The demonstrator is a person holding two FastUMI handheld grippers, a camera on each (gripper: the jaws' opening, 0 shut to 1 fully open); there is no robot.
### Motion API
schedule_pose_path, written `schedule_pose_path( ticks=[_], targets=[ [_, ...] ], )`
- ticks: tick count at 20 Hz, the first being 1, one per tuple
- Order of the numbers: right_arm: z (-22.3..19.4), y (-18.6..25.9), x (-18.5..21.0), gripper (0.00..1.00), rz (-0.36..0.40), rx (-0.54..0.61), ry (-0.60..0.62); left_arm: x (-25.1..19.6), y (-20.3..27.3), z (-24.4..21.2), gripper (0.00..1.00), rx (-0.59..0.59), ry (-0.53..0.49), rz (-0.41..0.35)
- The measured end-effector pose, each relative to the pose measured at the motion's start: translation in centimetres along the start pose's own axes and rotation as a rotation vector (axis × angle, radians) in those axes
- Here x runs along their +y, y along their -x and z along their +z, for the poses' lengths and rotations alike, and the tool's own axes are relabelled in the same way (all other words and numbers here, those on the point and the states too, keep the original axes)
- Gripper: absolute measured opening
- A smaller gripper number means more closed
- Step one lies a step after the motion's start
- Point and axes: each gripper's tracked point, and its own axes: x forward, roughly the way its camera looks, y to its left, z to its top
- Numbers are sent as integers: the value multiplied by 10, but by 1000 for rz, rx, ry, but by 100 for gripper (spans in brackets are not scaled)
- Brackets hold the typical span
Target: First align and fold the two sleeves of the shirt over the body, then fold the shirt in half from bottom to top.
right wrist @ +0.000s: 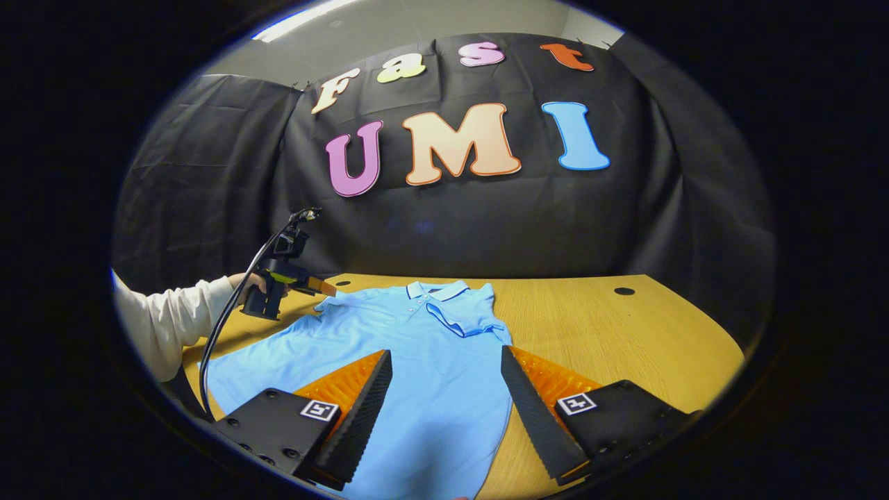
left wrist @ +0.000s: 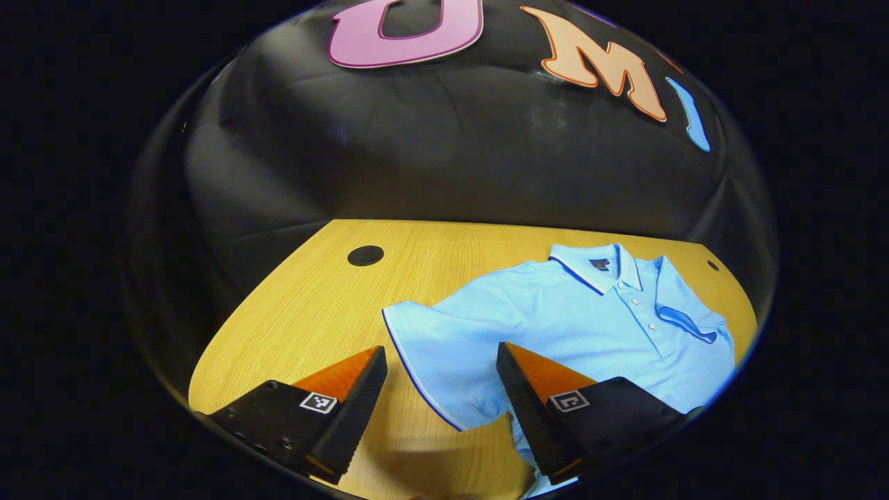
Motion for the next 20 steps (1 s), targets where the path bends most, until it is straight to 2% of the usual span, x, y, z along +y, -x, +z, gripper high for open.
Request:
schedule_pose_path(
  ticks=[1, 2, 4, 6, 7, 8, 9, 11, 13, 14, 16, 18, 20],
  targets=[
    [-1, 0, -2, 94, -3, 0, -3, -2, -2, -3, 94, 18, -12, -1],
    [-1, 1, -3, 98, -5, 1, -5, -2, -4, -5, 92, 31, -19, -1],
    [-2, 2, -4, 94, -8, 4, -1, -3, -7, -10, 91, 55, -28, -3],
    [-2, 3, -7, 94, -14, 3, 10, -4, -10, -19, 90, 87, -36, -7],
    [-2, 4, -6, 98, -13, 3, 12, -6, -11, -16, 89, 75, -33, -14],
    [-1, 5, -5, 94, -9, 3, 12, -9, -12, -15, 86, 73, -31, -20],
    [-2, 5, -5, 98, -9, 3, 14, -10, -12, -18, 82, 90, -41, -24],
    [-4, 5, -6, 98, -10, 5, 17, -15, -11, -17, 75, 88, -44, -57],
    [-6, 4, -6, 94, -11, 6, 14, -22, -12, -17, 57, 92, -47, -89],
    [-6, 4, -6, 94, -10, 6, 12, -24, -13, -18, 38, 97, -50, -95],
    [-6, 5, -4, 94, -10, 5, 9, -26, -12, -18, 14, 103, -56, -94],
    [-6, 5, -3, 98, -5, 3, 7, -26, -12, -17, 4, 104, -58, -84],
    [-4, 6, 0, 98, -1, -1, 9, -25, -11, -16, 2, 111, -70, -72]
  ],
)
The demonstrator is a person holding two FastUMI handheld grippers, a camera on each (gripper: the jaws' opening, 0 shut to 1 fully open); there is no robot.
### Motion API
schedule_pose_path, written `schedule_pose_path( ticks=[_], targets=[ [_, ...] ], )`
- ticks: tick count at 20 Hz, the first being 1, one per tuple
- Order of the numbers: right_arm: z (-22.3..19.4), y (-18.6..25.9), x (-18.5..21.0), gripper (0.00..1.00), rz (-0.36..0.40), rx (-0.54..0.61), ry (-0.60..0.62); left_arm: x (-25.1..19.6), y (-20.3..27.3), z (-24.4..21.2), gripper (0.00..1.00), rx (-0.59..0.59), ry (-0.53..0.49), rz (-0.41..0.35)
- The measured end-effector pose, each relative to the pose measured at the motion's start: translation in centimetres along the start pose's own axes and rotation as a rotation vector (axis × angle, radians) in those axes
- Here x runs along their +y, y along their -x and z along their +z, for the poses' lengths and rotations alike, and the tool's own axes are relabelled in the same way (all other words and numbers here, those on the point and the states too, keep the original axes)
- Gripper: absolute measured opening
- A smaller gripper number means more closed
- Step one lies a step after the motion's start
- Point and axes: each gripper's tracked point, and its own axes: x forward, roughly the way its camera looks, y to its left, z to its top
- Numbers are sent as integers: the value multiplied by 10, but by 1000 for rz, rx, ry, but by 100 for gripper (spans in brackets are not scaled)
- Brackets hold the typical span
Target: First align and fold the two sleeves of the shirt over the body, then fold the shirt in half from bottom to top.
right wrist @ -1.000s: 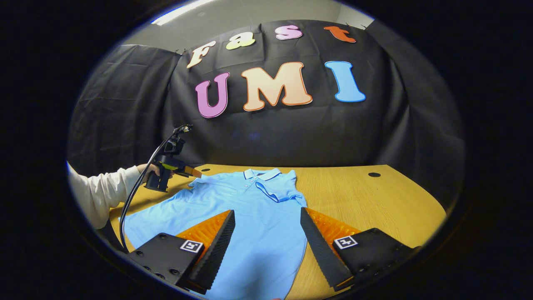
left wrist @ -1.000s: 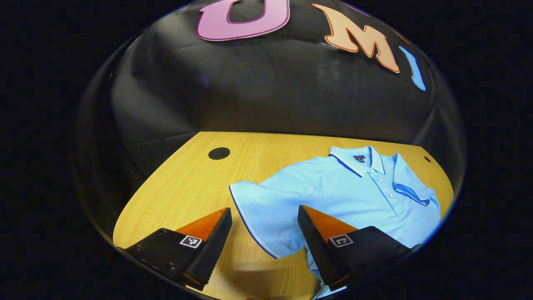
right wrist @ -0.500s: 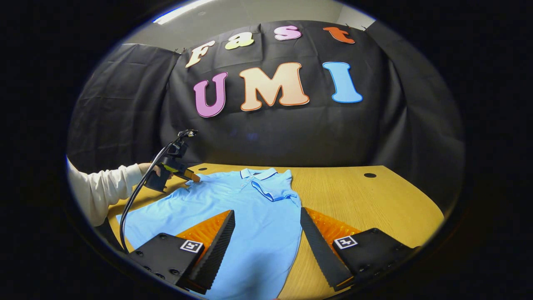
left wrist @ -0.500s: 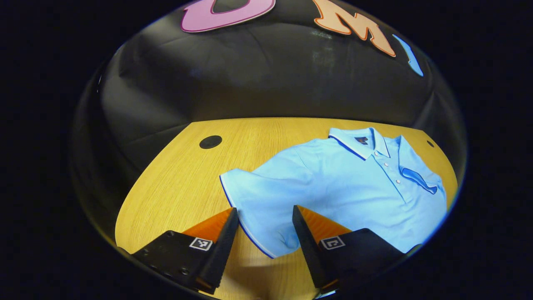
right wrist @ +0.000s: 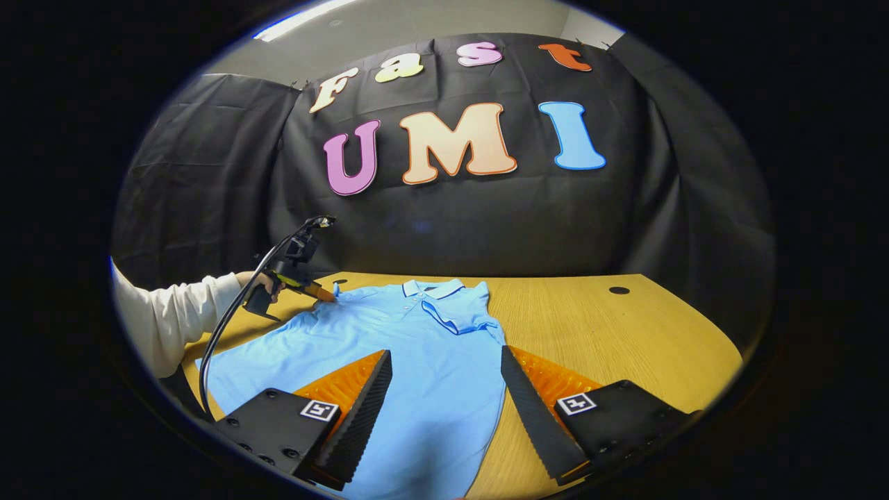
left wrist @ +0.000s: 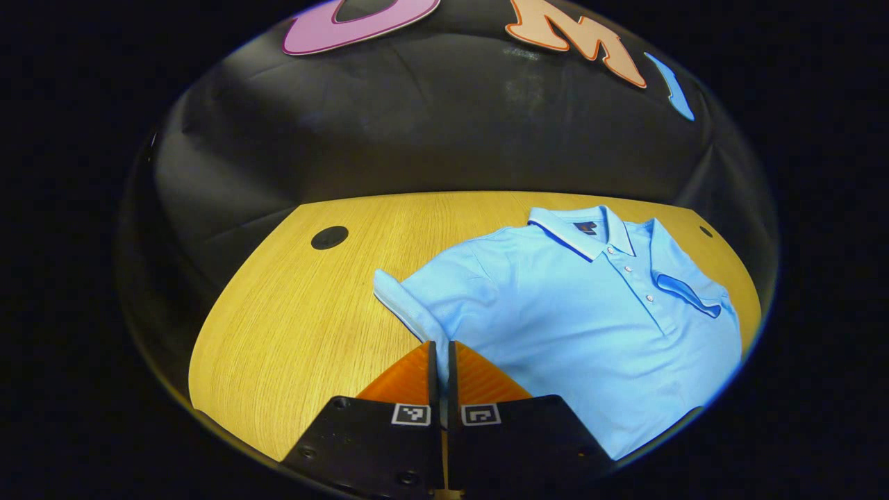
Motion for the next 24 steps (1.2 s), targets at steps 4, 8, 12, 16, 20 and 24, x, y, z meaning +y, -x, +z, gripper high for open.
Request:
schedule_pose_path(
  ticks=[4, 8, 12, 16, 20, 24],
  targets=[
    [0, 1, -1, 98, 1, -1, 3, -4, 9, 25, 2, -42, -44, 37],
    [2, 3, -4, 98, -2, -3, -13, -30, 20, 67, 2, -120, -193, 85],
    [4, 5, -4, 98, -1, -9, -25, -96, 22, 88, 2, -167, -329, 24],
    [3, 6, -3, 98, 6, -12, -25, -154, 9, 78, 2, -148, -425, -45],
    [-1, 4, -1, 94, 11, 0, -30, -185, -9, 52, 4, -100, -451, -84],
    [0, 5, 4, 98, 25, 4, -44, -203, -5, 35, 15, -73, -440, -144]
  ],
)
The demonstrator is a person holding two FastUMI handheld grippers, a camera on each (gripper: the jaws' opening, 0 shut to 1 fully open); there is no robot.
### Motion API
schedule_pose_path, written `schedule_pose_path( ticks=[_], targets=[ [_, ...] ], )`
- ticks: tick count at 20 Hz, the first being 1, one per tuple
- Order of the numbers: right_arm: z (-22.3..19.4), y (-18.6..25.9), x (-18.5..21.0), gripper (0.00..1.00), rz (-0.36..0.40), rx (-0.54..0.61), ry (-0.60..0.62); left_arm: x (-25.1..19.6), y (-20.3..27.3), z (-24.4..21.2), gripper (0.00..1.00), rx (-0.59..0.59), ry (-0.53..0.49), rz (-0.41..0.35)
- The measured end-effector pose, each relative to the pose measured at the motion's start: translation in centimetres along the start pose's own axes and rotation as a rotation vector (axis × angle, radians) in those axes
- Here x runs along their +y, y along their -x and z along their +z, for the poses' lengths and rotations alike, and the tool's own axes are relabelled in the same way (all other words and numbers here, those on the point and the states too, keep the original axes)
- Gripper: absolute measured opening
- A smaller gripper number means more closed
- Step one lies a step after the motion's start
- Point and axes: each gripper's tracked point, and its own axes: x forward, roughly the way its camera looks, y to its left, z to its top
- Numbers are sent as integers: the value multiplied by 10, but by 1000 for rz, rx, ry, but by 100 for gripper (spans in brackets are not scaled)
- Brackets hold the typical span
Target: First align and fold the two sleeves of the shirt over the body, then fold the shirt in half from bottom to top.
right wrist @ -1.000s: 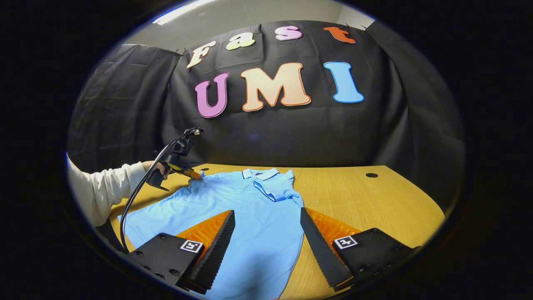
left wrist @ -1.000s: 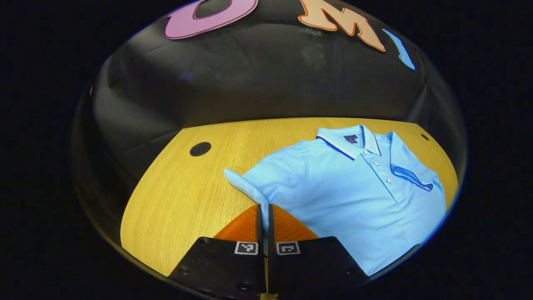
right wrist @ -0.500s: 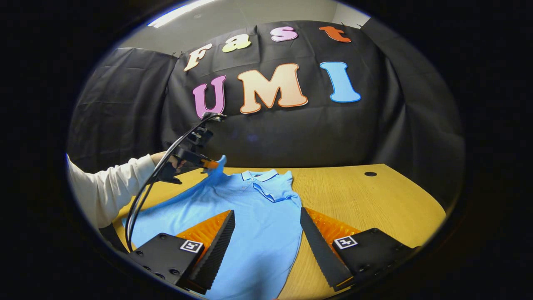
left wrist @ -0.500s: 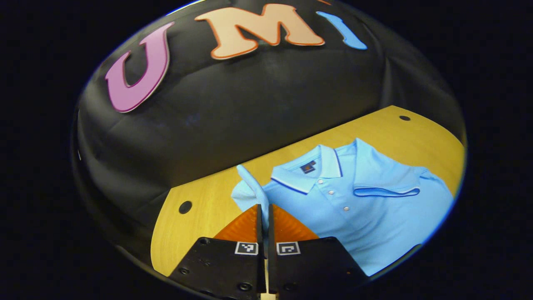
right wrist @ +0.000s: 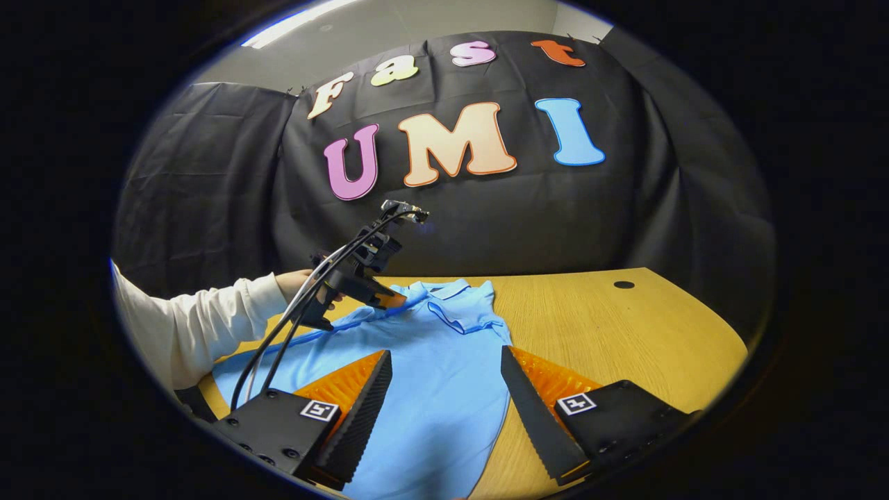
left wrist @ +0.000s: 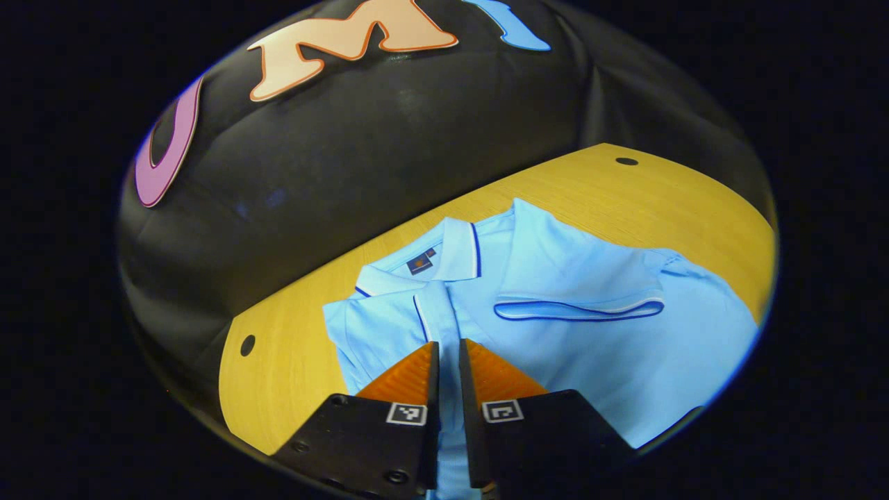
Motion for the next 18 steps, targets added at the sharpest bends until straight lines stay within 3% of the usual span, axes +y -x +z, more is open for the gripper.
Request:
schedule_pose_path(
  ticks=[1, 2, 4, 8, 11, 12, 16, 17, 18],
  targets=[
    [-1, 0, 0, 98, -1, 1, 3, -3, 4, 1, 23, -7, 3, -10],
    [-2, 1, 0, 98, -2, 4, 5, -4, 9, 1, 55, -17, 4, -14],
    [-4, 0, 3, 98, 3, 13, 2, -1, 24, 2, 100, -33, 18, -2],
    [-9, -1, 14, 94, 20, 37, 3, 8, 70, 1, 96, -89, 44, 10],
    [-14, 4, 22, 98, 31, 56, 18, 14, 116, -12, 96, -114, 52, 22],
    [-18, 7, 24, 94, 34, 66, 19, 17, 133, -21, 96, -119, 51, 34],
    [-34, 30, 26, 98, 24, 114, 52, 17, 196, -79, 95, -63, 73, 72],
    [-38, 38, 26, 98, 23, 128, 60, 16, 211, -93, 89, -52, 83, 85],
    [-44, 45, 27, 98, 23, 140, 65, 11, 223, -110, 96, -34, 100, 86]
  ],
)
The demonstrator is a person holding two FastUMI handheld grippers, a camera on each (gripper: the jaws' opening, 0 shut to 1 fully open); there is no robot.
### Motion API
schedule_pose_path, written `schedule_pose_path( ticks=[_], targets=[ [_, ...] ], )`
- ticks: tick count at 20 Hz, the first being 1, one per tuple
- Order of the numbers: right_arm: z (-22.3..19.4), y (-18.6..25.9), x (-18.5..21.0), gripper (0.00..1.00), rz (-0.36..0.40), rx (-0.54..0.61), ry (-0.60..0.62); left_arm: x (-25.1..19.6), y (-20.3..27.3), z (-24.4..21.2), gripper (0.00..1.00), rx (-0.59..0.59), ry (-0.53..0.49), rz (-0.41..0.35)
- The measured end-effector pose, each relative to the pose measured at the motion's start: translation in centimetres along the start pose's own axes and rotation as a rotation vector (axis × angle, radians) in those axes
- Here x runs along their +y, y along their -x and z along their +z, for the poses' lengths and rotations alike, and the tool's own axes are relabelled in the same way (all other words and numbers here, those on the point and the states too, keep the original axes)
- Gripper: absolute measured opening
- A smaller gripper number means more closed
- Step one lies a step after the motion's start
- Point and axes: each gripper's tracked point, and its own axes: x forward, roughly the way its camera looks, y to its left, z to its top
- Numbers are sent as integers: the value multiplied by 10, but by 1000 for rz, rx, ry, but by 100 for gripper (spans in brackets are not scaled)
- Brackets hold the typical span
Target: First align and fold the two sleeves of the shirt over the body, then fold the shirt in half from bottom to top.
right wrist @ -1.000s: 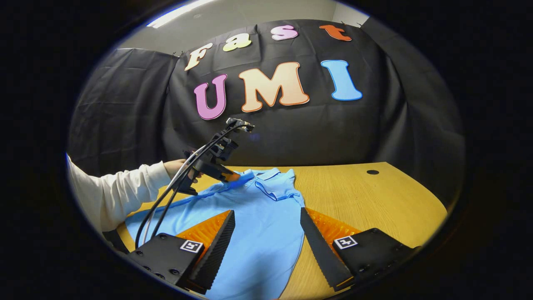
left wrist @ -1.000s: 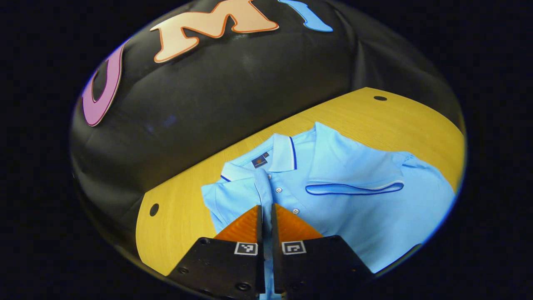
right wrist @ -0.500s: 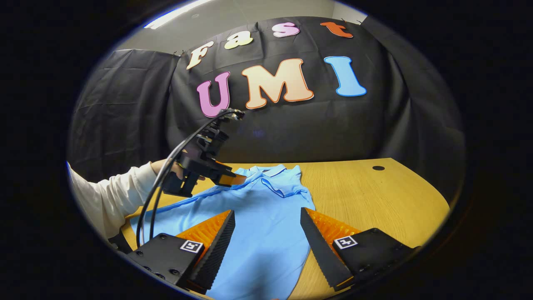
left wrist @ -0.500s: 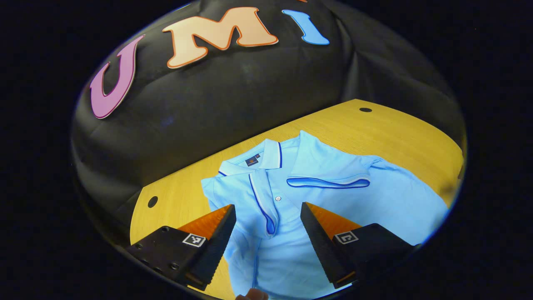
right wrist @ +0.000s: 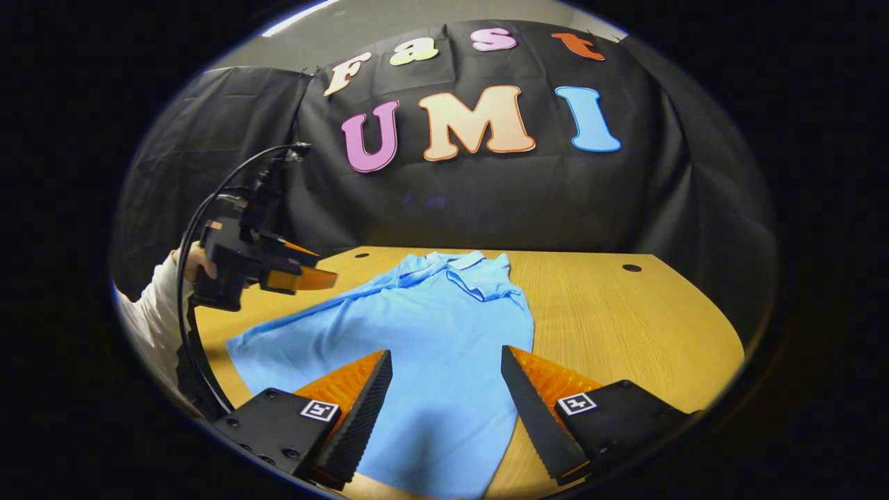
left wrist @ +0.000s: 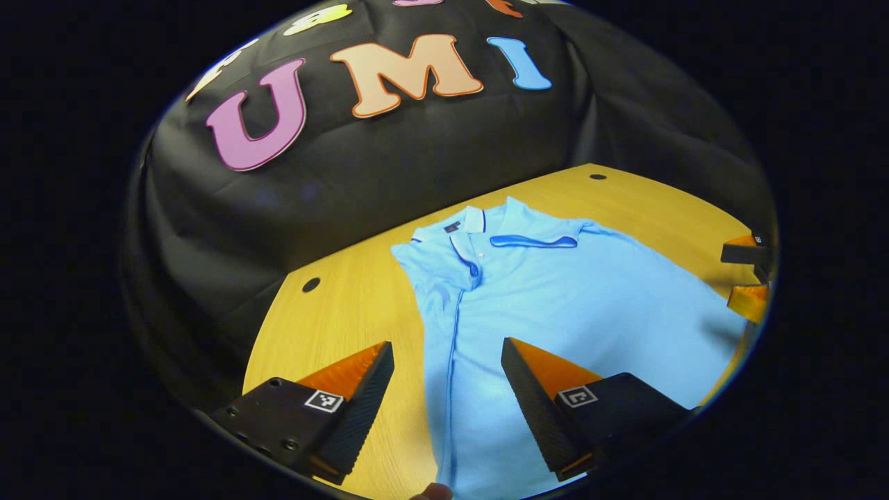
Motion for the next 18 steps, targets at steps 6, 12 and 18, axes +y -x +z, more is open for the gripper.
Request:
schedule_pose_path(
  ticks=[6, 12, 18],
  targets=[
    [-40, 32, 0, 98, -4, 101, 46, -27, 68, -84, 96, 102, 159, -63],
    [-67, 50, -1, 94, -13, 154, 41, -41, 94, -123, 96, 133, 204, -54],
    [-81, 51, 7, 98, -12, 173, 68, -51, 97, -133, 96, 133, 226, -54]
  ],
)
